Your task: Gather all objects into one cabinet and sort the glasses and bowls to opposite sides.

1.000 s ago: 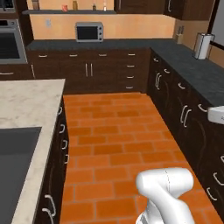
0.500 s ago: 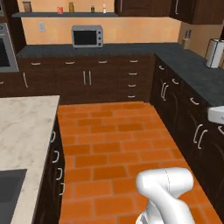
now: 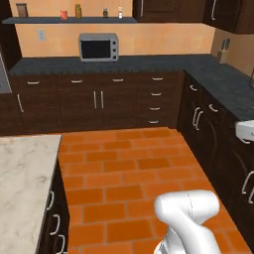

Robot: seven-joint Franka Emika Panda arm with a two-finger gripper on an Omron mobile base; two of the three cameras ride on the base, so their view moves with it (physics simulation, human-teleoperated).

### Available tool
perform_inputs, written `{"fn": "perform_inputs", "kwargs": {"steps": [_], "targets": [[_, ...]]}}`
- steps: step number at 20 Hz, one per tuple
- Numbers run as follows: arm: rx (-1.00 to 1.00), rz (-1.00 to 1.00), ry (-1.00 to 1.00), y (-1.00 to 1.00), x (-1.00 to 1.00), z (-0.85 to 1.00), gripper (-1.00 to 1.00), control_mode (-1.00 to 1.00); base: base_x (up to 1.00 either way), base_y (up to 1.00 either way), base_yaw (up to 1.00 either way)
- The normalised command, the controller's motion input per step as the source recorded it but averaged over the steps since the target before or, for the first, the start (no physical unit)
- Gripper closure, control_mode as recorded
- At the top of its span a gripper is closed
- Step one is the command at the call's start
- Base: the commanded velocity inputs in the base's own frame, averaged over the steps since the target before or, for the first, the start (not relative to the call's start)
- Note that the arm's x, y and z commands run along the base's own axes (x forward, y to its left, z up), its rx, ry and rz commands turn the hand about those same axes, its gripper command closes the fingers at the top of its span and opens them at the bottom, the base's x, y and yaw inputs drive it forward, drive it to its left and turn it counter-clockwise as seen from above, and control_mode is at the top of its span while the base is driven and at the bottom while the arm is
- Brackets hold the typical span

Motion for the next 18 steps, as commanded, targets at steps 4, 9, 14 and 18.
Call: {"fn": "perform_inputs", "kwargs": {"steps": [4,9,14,18], "targets": [[0.0,0.0,0.0,0.0,0.0,0.0,-1.0,1.0,1.0,0.0,0.0],[0.0,0.0,0.0,0.0,0.0,0.0,-1.0,1.0,1.0,0.0,0.0],[0.0,0.0,0.0,0.0,0.0,0.0,-1.0,1.0,1.0,0.0,0.0],[0.0,0.0,0.0,0.0,0.0,0.0,-1.0,1.0,1.0,0.0,0.0]]}}
